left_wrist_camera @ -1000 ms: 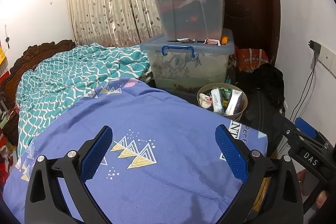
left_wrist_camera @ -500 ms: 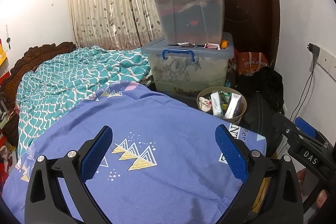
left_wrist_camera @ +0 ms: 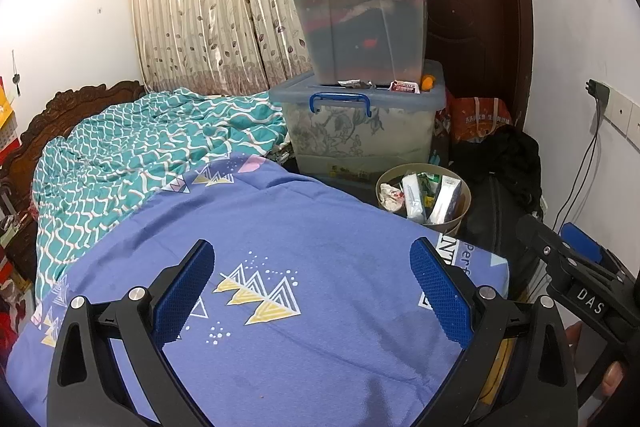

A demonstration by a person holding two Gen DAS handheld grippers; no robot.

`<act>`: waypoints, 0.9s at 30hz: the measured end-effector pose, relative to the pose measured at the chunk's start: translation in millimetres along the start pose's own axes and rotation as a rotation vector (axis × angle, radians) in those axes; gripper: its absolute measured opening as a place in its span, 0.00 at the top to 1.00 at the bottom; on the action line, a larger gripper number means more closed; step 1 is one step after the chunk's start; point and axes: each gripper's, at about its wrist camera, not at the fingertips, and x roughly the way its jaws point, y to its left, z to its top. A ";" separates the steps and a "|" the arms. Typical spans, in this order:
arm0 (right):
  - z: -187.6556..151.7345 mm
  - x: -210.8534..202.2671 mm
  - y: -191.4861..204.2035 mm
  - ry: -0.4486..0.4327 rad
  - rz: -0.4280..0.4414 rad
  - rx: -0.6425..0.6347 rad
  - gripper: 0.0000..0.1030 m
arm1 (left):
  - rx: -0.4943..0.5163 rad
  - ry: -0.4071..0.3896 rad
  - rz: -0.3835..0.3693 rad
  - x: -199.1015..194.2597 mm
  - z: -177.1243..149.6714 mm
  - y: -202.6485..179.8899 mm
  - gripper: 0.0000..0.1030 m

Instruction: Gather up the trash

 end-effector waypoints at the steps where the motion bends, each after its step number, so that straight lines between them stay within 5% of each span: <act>1: 0.0 -0.3 0.0 0.000 0.000 0.000 0.04 | 0.000 0.000 0.001 -0.2 0.0 -0.1 0.08; 27: -7.1 2.9 -1.4 0.011 -0.002 0.005 0.04 | -0.001 0.008 0.000 -0.7 -6.7 10.3 0.08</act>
